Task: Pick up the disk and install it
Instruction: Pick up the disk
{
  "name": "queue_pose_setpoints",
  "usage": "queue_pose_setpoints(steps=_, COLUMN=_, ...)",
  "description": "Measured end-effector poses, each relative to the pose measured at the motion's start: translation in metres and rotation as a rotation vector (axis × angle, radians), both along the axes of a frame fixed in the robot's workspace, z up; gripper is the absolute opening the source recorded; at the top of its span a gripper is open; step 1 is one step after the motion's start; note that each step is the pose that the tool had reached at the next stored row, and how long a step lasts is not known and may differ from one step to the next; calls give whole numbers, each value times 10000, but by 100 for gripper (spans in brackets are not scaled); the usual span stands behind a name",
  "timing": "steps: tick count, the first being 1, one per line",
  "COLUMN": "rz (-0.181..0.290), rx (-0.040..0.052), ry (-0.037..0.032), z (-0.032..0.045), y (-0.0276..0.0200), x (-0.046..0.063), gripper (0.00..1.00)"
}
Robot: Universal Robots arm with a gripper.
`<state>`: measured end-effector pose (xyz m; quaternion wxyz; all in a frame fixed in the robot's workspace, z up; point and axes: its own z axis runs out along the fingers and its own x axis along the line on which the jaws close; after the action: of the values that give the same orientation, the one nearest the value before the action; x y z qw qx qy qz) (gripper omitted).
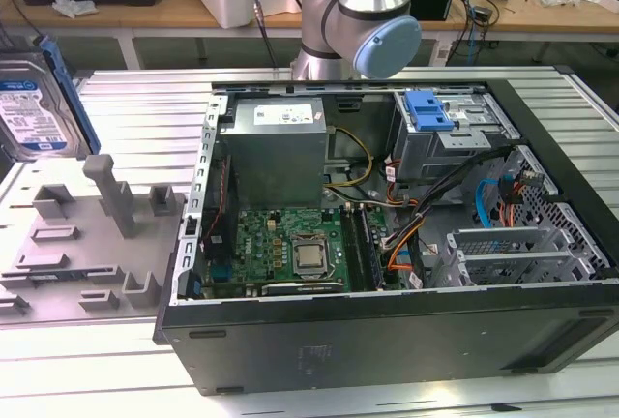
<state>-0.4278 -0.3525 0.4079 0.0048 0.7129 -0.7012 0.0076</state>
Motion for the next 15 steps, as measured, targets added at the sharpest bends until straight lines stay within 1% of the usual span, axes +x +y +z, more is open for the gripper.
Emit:
queue_pose_setpoints(steps=12, rz=0, rx=0, ry=0, z=295, y=0, x=0, gripper=37)
queue_pose_setpoints(steps=15, rz=0, rx=0, ry=1, z=334, y=0, x=0, gripper=37)
